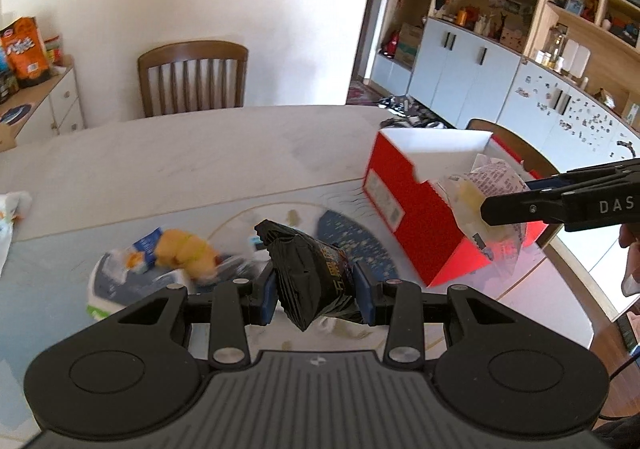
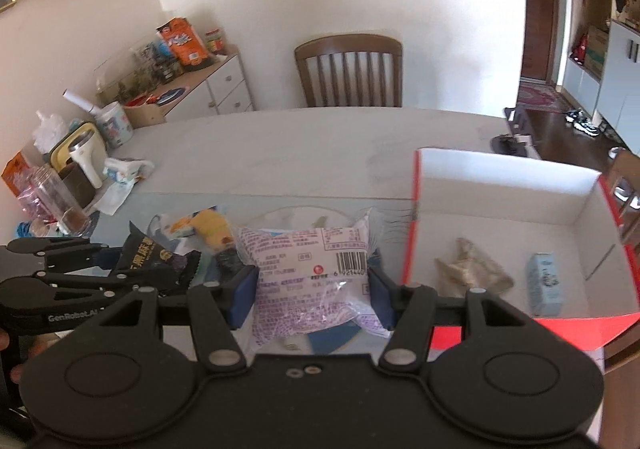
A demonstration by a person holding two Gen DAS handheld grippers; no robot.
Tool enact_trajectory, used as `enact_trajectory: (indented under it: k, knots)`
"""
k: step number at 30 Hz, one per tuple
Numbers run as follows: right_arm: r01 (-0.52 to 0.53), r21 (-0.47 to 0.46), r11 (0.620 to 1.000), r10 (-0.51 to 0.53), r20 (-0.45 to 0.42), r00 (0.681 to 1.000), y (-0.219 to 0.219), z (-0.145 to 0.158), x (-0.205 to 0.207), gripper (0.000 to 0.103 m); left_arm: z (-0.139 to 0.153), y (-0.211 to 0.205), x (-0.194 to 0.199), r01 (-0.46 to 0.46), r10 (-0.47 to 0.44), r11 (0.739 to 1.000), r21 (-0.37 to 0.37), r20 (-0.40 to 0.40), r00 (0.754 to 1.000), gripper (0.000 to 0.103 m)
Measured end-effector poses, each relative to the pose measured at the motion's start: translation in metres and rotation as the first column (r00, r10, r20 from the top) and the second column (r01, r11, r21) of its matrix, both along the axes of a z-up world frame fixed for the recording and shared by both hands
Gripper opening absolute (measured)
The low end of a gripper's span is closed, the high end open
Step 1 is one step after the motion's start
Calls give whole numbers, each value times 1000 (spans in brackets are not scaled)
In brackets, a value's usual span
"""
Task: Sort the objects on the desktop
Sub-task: 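Carry the pink-white bag into the shoebox with the right tool and release it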
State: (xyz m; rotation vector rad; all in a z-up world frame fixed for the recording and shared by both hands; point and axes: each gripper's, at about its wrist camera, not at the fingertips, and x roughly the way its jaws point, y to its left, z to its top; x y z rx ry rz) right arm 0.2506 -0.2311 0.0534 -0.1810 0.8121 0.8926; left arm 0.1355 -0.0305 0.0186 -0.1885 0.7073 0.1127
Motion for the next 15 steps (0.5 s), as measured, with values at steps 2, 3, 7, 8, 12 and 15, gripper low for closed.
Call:
enact_trajectory:
  k: [2, 3, 7, 8, 12, 15]
  knots:
    - [11, 0, 1000, -11, 5, 1000, -6, 1, 7, 58, 3, -9, 7, 13, -13, 1000, 1, 6, 1000, 38]
    - [17, 1, 1000, -17, 8, 1000, -9, 1, 10, 58, 4, -13, 11, 19, -19, 1000, 2, 8, 1000, 38]
    - [38, 6, 999, -38, 12, 999, -25, 2, 25, 58, 7, -29, 28, 41, -41, 999, -4, 14, 999, 38]
    - [43, 5, 999, -43, 15, 999, -28, 2, 28, 58, 8, -34, 33, 48, -48, 999, -3, 16, 999, 38]
    - [67, 5, 998, -67, 21, 998, -42, 2, 41, 58, 9, -52, 50, 77, -77, 997, 3, 19, 997, 38]
    - [87, 1, 996, -87, 26, 996, -55, 0, 50, 58, 9, -67, 64, 102, -102, 995, 7, 19, 995, 38]
